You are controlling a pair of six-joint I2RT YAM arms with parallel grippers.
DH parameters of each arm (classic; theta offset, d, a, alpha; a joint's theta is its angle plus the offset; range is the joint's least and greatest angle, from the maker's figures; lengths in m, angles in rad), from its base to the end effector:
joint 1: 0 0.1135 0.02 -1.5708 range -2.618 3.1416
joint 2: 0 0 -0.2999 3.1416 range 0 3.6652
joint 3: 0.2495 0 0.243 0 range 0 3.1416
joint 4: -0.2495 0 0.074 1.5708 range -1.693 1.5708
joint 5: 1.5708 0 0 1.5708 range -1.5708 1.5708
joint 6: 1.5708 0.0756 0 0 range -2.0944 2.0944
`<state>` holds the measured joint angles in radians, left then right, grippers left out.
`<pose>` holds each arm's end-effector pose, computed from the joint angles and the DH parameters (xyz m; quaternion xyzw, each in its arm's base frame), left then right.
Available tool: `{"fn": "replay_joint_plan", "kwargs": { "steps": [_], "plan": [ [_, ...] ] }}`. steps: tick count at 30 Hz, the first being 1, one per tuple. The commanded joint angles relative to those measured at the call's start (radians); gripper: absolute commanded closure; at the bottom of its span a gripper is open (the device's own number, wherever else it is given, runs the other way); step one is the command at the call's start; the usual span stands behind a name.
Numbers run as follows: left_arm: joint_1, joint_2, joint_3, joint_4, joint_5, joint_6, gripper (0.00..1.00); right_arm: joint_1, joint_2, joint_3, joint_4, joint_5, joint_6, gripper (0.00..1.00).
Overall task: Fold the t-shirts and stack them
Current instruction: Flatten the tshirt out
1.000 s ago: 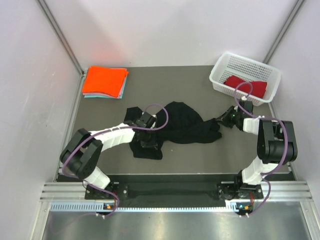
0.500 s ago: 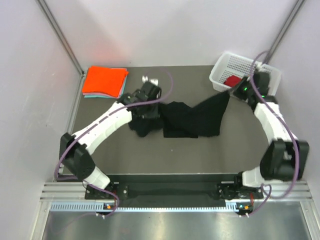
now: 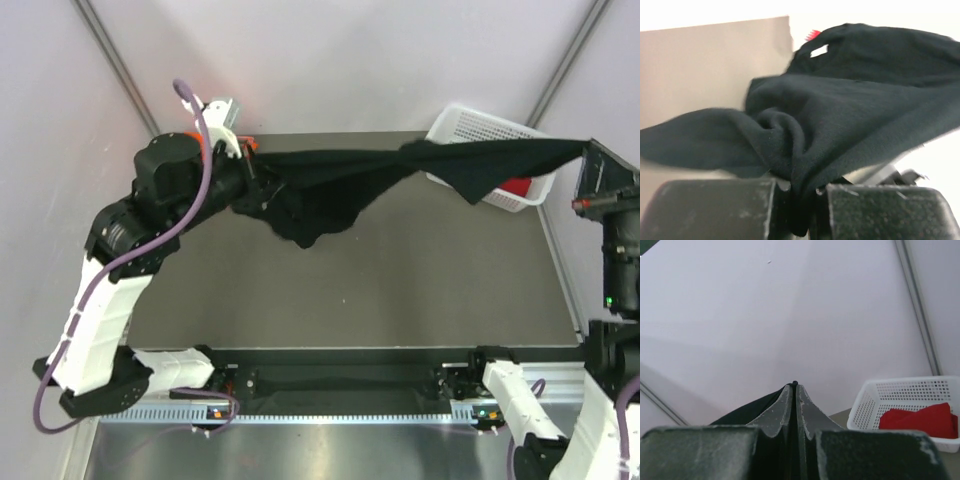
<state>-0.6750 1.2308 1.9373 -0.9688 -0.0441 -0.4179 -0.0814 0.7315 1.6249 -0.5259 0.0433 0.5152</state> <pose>0.1618 -0.1252 0.5560 0.0884 0.7885 -0.3012 0.5289 0.0368 -0.0063 0.5886 0.1834 0.5356 0.1654 0.8075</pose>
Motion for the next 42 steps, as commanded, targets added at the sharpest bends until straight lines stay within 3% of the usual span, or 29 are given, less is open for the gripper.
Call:
{"fn": "replay_joint_plan", "kwargs": {
  "steps": [1, 3, 10, 14, 19, 21, 23, 24, 26, 29, 30, 32, 36, 39, 42],
  "plan": [
    [0.006, -0.069, -0.098, 0.019, 0.203, -0.028, 1.00, -0.011, -0.012, 0.027, -0.129, 0.136, -0.030, 1.00],
    [0.006, -0.106, -0.138, 0.047, 0.310, -0.039, 1.00, -0.011, -0.017, 0.056, -0.152, 0.138, -0.040, 1.00],
    [0.005, -0.096, -0.306, 0.137, 0.409, -0.052, 1.00, -0.011, 0.011, -0.032, -0.131, 0.127, -0.076, 1.00],
    [0.017, -0.008, -0.451, 0.227, 0.446, -0.068, 1.00, -0.011, 0.020, -0.242, -0.042, 0.101, -0.102, 1.00],
    [0.110, 0.223, -0.604, 0.323, 0.504, -0.058, 1.00, -0.011, 0.029, -0.503, 0.065, 0.049, -0.098, 1.00],
    [0.170, 0.361, -0.571, 0.289, 0.404, -0.001, 0.99, -0.009, 0.045, -0.604, 0.095, 0.026, -0.090, 1.00],
    [0.212, 0.458, -0.425, 0.259, 0.337, 0.063, 0.82, -0.011, 0.057, -0.666, 0.141, 0.009, -0.087, 1.00],
    [0.233, 0.552, -0.337, 0.234, 0.214, 0.085, 0.75, -0.011, 0.075, -0.677, 0.154, 0.006, -0.086, 1.00],
    [0.238, 0.649, -0.058, 0.113, 0.078, 0.131, 0.61, -0.009, 0.098, -0.691, 0.176, 0.007, -0.084, 1.00],
    [0.230, 0.788, 0.220, -0.091, -0.042, 0.125, 0.59, -0.011, 0.152, -0.694, 0.182, 0.006, -0.078, 1.00],
    [0.192, 0.776, 0.212, -0.097, -0.056, 0.131, 0.59, -0.011, 0.173, -0.695, 0.187, 0.003, -0.073, 1.00],
    [0.131, 0.716, 0.113, -0.033, -0.073, 0.160, 0.57, -0.011, 0.184, -0.711, 0.196, 0.000, -0.070, 1.00],
    [-0.006, 0.496, -0.311, 0.146, 0.033, 0.085, 0.57, -0.011, 0.186, -0.738, 0.236, -0.017, -0.058, 1.00],
    [-0.081, 0.402, -0.479, 0.249, 0.069, 0.067, 0.55, -0.012, 0.186, -0.737, 0.244, -0.028, -0.061, 1.00],
    [-0.124, 0.387, -0.537, 0.271, 0.018, 0.085, 0.52, -0.012, 0.184, -0.738, 0.248, -0.036, -0.064, 1.00]
  ]
}}
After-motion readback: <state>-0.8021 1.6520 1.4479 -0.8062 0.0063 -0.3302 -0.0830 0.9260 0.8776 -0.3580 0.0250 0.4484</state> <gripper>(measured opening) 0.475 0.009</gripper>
